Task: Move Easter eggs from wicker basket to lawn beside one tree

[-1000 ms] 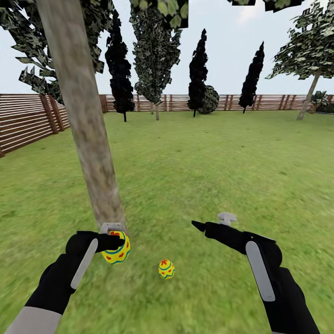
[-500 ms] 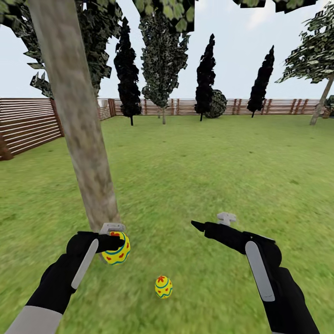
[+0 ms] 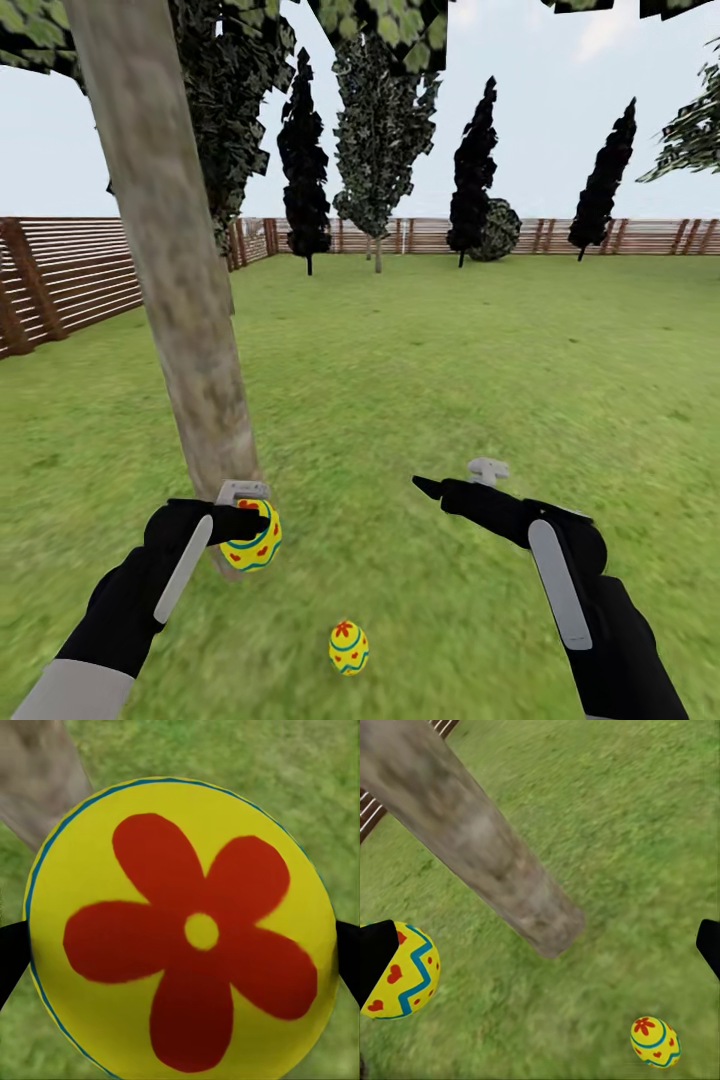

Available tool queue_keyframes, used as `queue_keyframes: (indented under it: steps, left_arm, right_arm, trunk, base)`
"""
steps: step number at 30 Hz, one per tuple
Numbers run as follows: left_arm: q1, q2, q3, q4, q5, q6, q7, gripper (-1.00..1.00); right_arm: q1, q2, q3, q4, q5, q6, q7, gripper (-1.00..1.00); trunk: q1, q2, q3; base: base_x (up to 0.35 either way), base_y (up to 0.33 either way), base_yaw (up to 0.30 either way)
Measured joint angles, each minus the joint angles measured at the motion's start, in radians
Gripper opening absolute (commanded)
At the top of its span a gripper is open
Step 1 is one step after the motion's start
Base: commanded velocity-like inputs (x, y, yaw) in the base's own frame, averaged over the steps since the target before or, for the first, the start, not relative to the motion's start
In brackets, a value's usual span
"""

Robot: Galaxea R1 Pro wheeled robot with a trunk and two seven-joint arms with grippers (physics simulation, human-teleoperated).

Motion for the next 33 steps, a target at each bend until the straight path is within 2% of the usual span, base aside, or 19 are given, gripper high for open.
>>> queue_keyframes:
  steps: [13, 19, 33]
  left_arm:
    - [0.000, 0.000, 0.001, -0.004, 0.006, 0.001, -0.010, -1.00]
    - [0.000, 0.000, 0.001, -0.004, 0.006, 0.002, -0.012, -1.00]
    - [0.000, 0.000, 0.001, 0.001, 0.002, 0.002, -0.002, -1.00]
  right_arm:
    - [0.000, 0.000, 0.000, 0.003, 0.005, -0.001, -0.001, 1.00]
    - [0.000, -0.001, -0.001, 0.003, 0.004, -0.002, 0.002, 1.00]
    - [0.000, -0.001, -0.001, 0.003, 0.001, -0.002, 0.007, 1.00]
  trunk:
    - [0.000, 0.000, 0.015]
    - [0.000, 0.000, 0.018]
    - [0.054, -0.098, -0.021]
  base:
    - [0.098, -0.009, 0.212]
    - [0.003, 0.000, 0.056]
    - [0.000, 0.000, 0.054]
